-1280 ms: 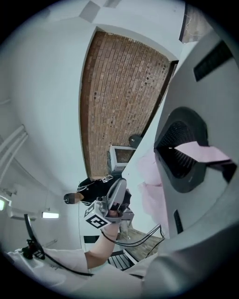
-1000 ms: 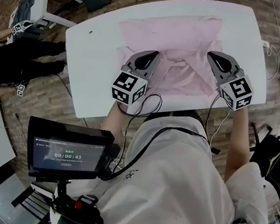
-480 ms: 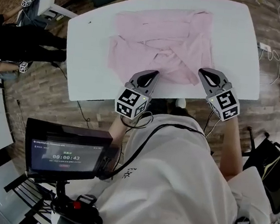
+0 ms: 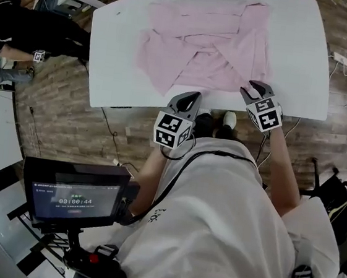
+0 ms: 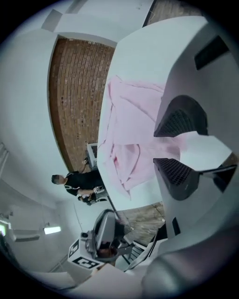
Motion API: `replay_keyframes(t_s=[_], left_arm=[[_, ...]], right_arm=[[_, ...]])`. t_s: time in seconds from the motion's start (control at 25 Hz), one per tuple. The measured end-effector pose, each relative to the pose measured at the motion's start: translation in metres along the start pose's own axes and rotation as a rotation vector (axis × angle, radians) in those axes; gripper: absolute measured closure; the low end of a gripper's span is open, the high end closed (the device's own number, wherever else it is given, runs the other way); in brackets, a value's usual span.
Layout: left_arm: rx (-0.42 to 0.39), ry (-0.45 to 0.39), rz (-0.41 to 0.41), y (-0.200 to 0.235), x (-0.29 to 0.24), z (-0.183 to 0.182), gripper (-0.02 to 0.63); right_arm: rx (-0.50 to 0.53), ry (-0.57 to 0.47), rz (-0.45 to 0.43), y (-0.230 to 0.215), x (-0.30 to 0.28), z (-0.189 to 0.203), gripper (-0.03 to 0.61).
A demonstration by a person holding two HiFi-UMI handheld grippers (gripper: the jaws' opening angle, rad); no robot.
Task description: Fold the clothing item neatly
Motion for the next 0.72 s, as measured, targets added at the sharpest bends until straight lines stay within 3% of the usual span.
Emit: replay_keyframes(t_s=[0.04,0.12,0.32,0.44,0.72], left_arm=[[0.002,0.005,-0.006,0.001,0.002,0.002,0.611],[0.001,0.010,-0.017,0.003,0.005,0.004,0.611],[0.010,-0.010,-0.030,0.018,0.008,-0.004,0.611],[0.005,-0.016,-0.011,0.044,0.006,-0.013,0.611],[-0.080,-0.039,0.031,0.091,0.007,-0.035,0.611]], right_arm=[[0.007,0.016,0.018,-0.001,-0.004,0.000,0.434],[0.031,0.007,0.053,-0.001,0.001,-0.007,0.571],[0.135,-0.122,0.143,-0.016,0.042,-0.062,0.571],[0.321,-0.125,0.218,-0.029,0.034,-0.112,0.571],[0.783,-0.022,0.316,-0.051,-0.025,-0.204,0.571]])
Point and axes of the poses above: the fingertips, and each gripper's own axes: x backward along the fingers, y to its left, z out of its underside, the point moved 7 cm from there along x, backward along the fingers
